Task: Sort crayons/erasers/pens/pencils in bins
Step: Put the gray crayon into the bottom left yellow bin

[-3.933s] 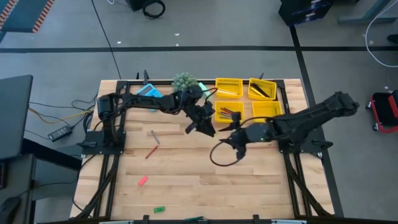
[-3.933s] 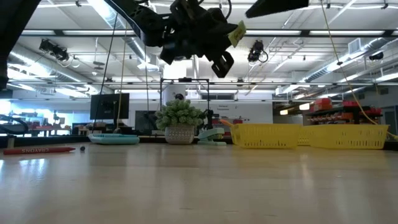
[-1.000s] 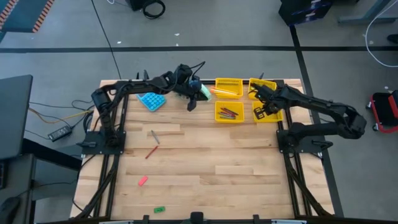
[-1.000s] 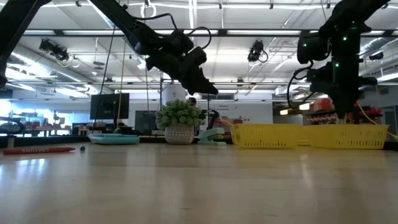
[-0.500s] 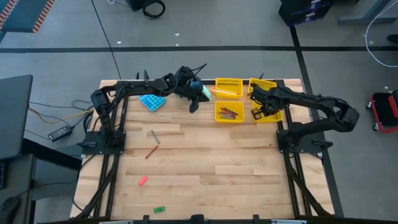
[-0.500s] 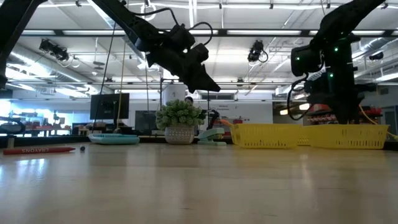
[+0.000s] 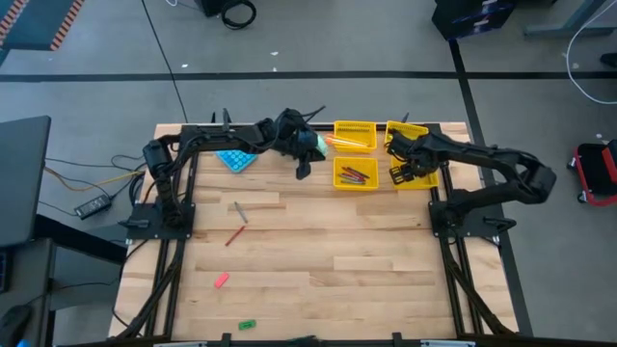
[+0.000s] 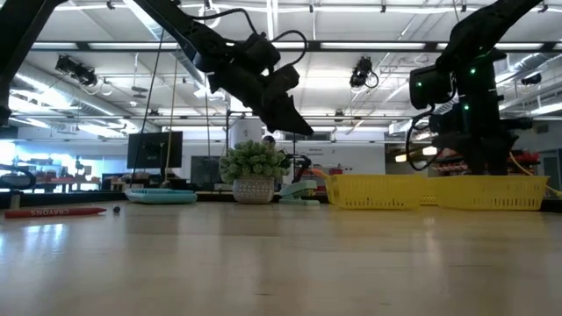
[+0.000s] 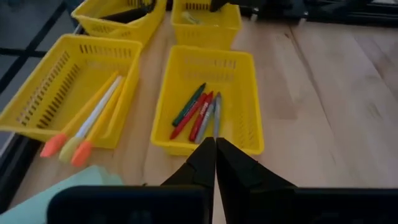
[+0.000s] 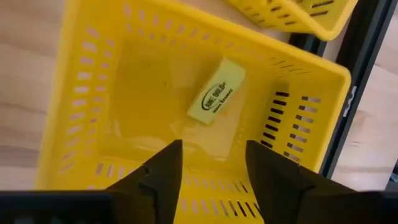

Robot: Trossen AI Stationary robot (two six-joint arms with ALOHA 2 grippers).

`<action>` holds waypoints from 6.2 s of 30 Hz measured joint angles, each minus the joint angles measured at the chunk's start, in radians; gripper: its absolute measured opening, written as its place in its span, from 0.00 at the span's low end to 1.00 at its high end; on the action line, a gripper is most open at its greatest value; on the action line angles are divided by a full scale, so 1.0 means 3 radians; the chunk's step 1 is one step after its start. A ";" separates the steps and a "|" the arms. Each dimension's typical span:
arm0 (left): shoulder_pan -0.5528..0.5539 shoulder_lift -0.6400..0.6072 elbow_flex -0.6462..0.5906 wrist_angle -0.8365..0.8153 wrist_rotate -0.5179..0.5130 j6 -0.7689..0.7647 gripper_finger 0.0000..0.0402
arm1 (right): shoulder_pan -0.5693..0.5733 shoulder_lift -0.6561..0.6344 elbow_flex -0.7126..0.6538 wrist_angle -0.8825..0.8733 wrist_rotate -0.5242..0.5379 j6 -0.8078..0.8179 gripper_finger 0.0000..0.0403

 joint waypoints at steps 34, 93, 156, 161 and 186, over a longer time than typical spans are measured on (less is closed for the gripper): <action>-0.0304 -0.0166 0.0008 -0.1859 -0.1487 0.1567 0.17 | 0.1742 0.0130 0.0344 0.3169 0.0911 -0.2129 0.46; -0.1248 -0.1768 -0.1795 -0.2592 -0.1799 0.2569 0.38 | 0.1911 0.0107 0.0045 0.3124 -0.0538 -0.2532 0.46; -0.1152 -0.1016 -0.1522 -0.2286 -0.1448 0.2674 0.10 | 0.1914 0.0107 0.0041 0.2876 -0.0530 -0.2373 0.46; -0.1152 -0.1016 -0.1226 -0.2301 -0.1445 0.2503 0.07 | 0.1911 -0.0041 0.0041 0.2667 -0.0365 -0.2281 0.46; -0.1120 -0.0184 -0.0005 -0.0038 -0.1059 0.1738 0.11 | 0.1915 -0.1585 0.0046 0.1196 0.0354 -0.1036 0.46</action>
